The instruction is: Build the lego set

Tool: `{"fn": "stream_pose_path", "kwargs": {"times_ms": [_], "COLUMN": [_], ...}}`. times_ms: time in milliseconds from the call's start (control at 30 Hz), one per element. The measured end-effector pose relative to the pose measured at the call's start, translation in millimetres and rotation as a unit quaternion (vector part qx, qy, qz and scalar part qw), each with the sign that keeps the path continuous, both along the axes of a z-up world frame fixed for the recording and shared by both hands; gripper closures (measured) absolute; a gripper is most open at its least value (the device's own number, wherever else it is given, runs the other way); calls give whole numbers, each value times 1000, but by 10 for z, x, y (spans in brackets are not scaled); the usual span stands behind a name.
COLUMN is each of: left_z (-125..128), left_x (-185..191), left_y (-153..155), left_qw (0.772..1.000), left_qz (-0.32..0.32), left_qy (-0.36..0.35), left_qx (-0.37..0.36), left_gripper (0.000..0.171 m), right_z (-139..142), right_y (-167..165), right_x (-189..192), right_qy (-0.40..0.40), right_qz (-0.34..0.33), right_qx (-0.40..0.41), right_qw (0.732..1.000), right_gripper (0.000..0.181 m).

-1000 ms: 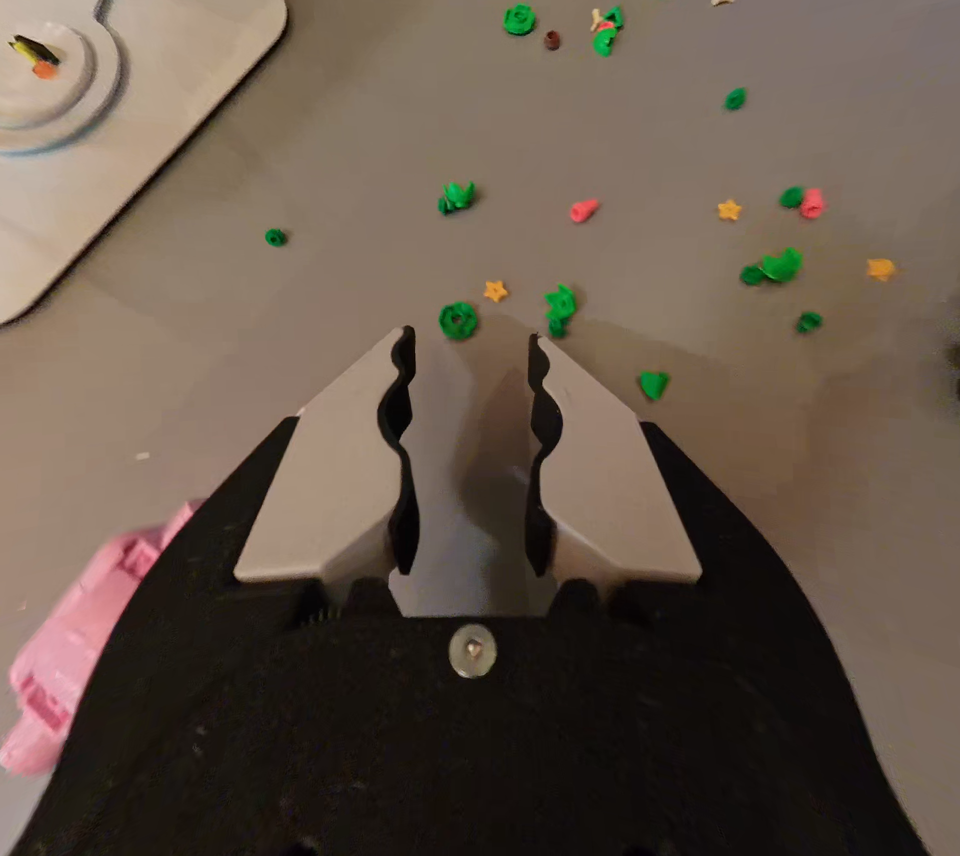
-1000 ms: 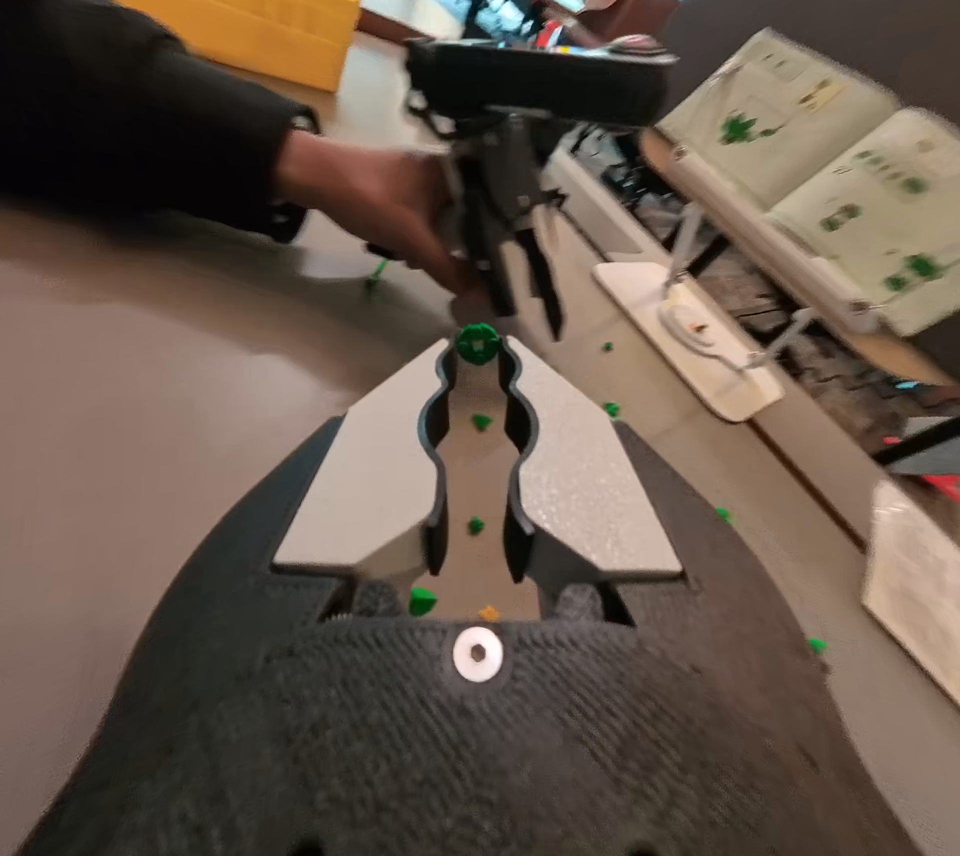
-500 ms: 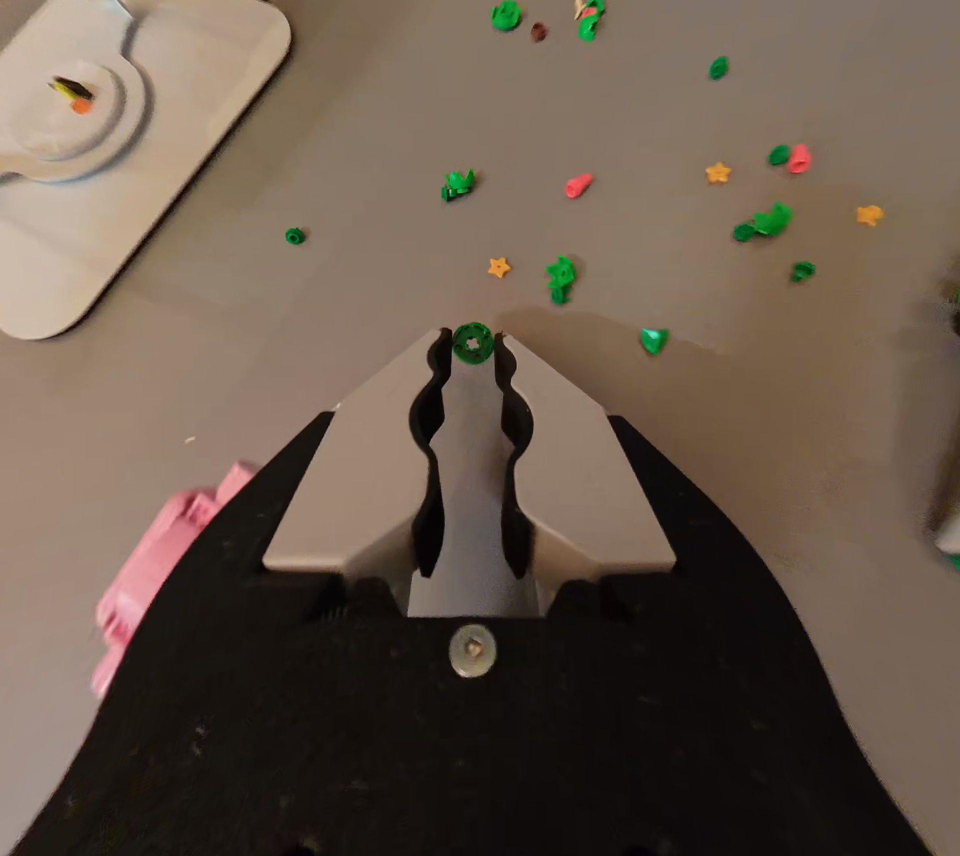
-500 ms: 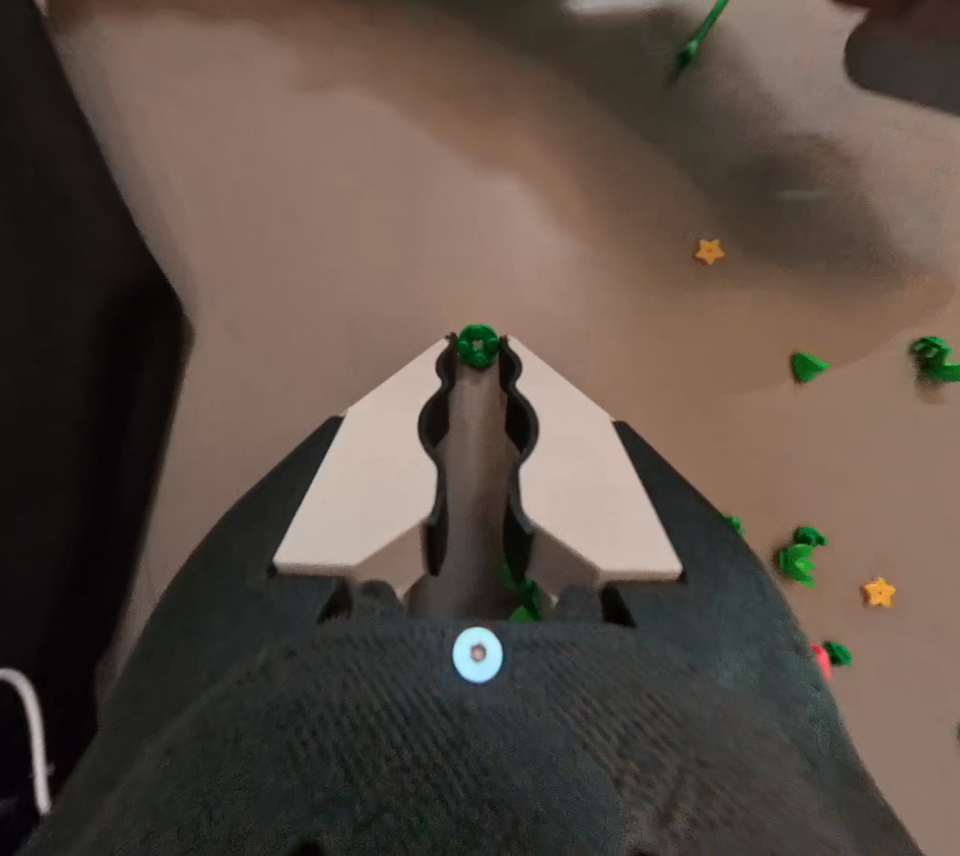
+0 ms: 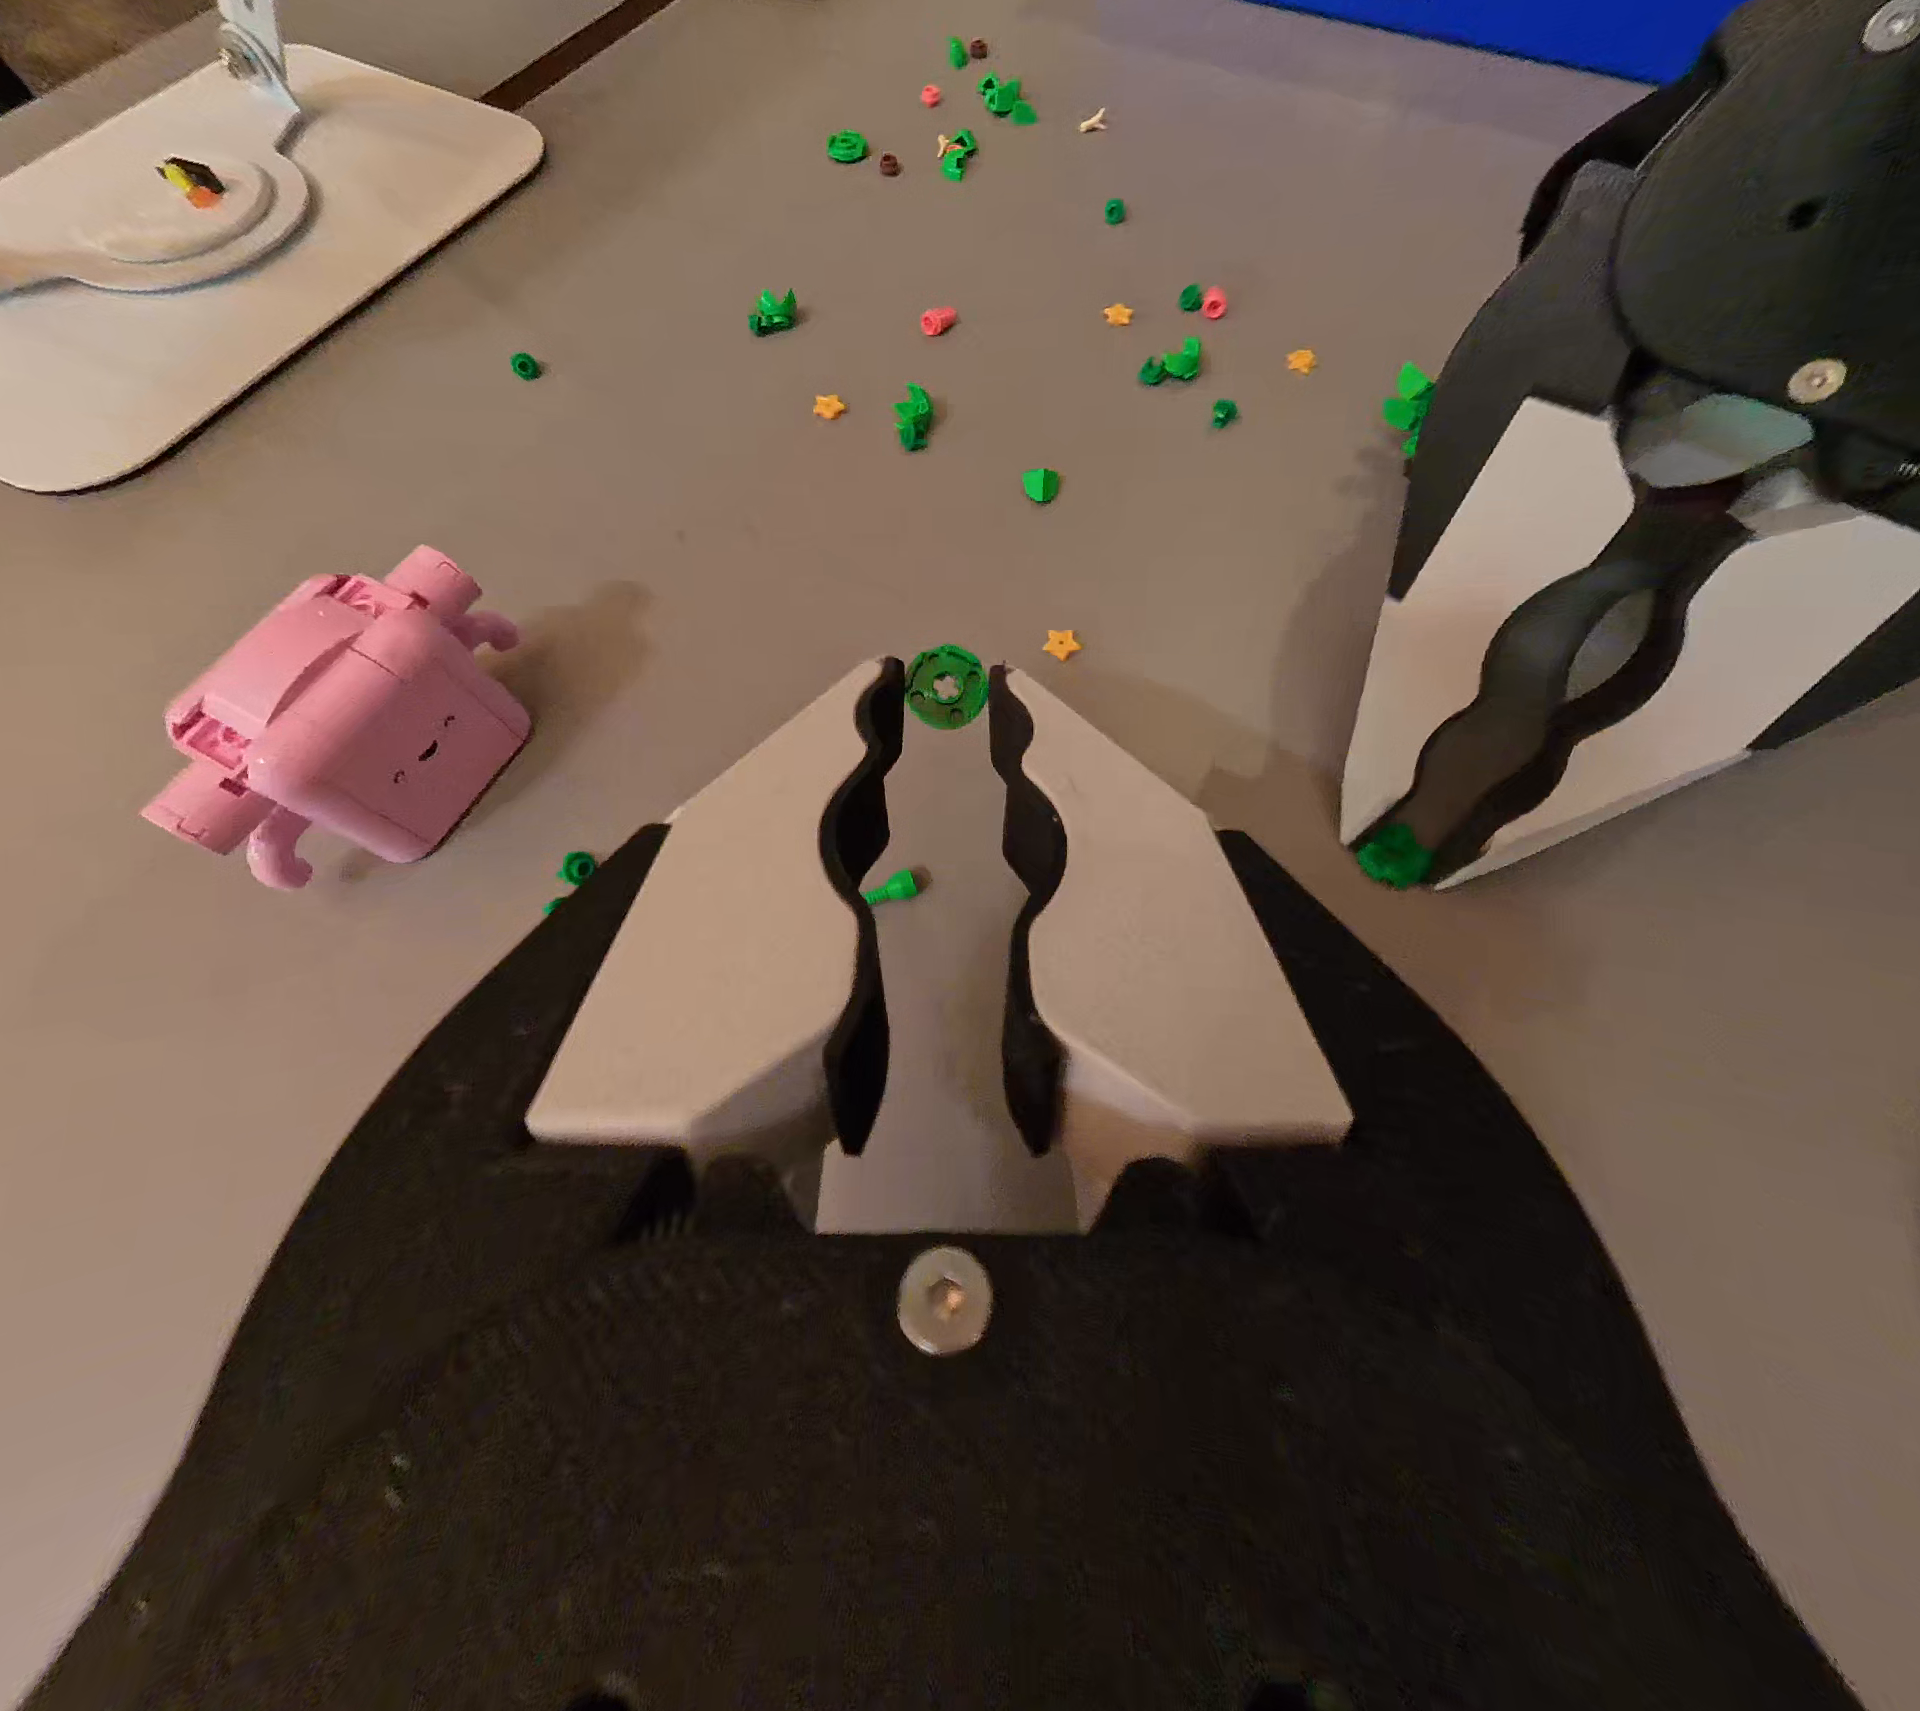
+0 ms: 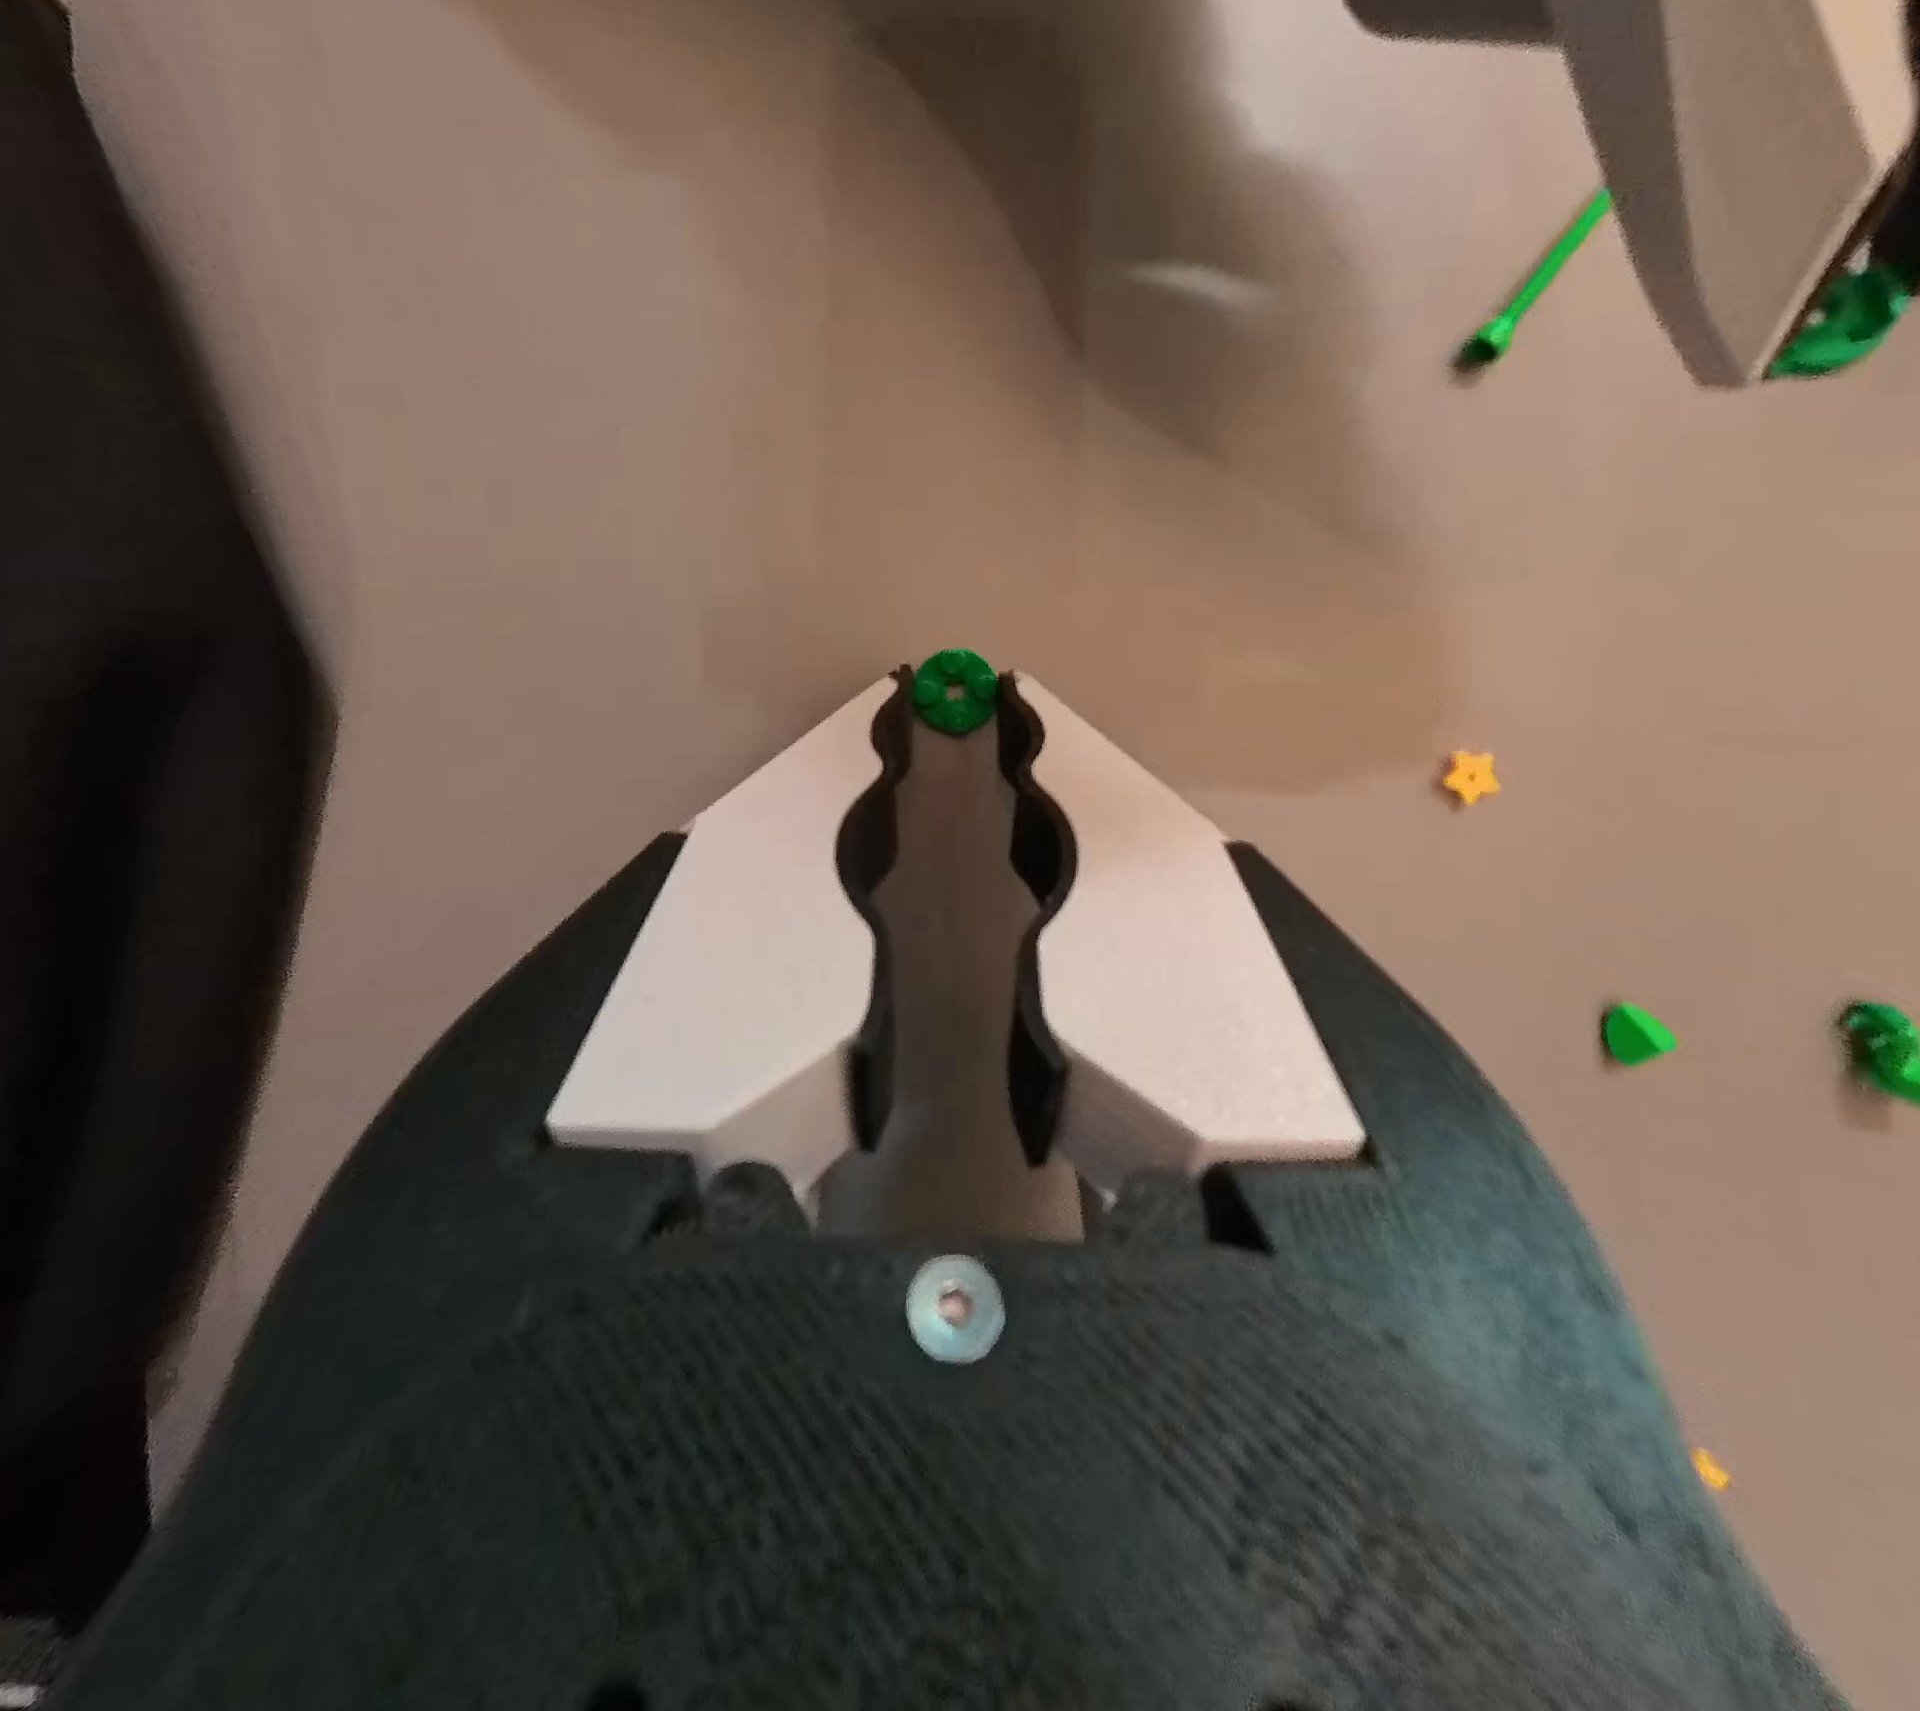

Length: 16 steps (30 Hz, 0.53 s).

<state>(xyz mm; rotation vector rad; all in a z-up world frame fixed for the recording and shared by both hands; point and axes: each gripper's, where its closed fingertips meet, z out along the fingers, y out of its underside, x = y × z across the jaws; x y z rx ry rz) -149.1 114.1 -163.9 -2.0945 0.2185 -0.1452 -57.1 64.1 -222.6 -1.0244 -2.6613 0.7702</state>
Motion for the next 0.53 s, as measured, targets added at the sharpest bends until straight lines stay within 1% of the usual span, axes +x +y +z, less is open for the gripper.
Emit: {"fn": "stream_pose_path", "kwargs": {"times_ms": [100, 200, 267, 333, 367, 400, 467, 500, 533], "left_z": [45, 130, 222, 373, 470, 593, 853, 940, 981], "left_x": [29, 78, 107, 134, 155, 194, 236, 239, 252], "left_y": [-52, -58, -60, -83, -104, -140, -223, -254, -268], "left_qw": [999, 994, 985, 968, 953, 932, 869, 838, 814], "left_qz": [-9, -17, -25, -40, -53, -77, -123, -140, -152], "left_qy": [-33, -103, -163, -234, -280, -335, -453, -500, -533], "left_qx": [15, 37, 55, 84, 100, 118, 156, 169, 174], "left_gripper": [160, 159, 159, 159, 159, 159, 160, 161, 160], "right_z": [-1, 78, 223, 441, 582, 737, 1055, 1194, 1307], "right_y": [-65, -91, -58, 44, 100, 158, 255, 277, 286], "right_x": [-31, -39, -106, -249, -333, -408, -481, -473, -450], "right_qy": [-8, 7, 42, 113, 163, 220, 333, 378, 412], "right_qz": [10, 19, 13, -3, -12, -22, -40, -44, -47], "right_qx": [3, -19, -44, -58, -65, -74, -91, -100, -107], "right_qw": [1000, 1000, 998, 992, 984, 972, 938, 919, 904], "right_gripper": [165, 157, 156, 154, 155, 157, 161, 161, 160]}}
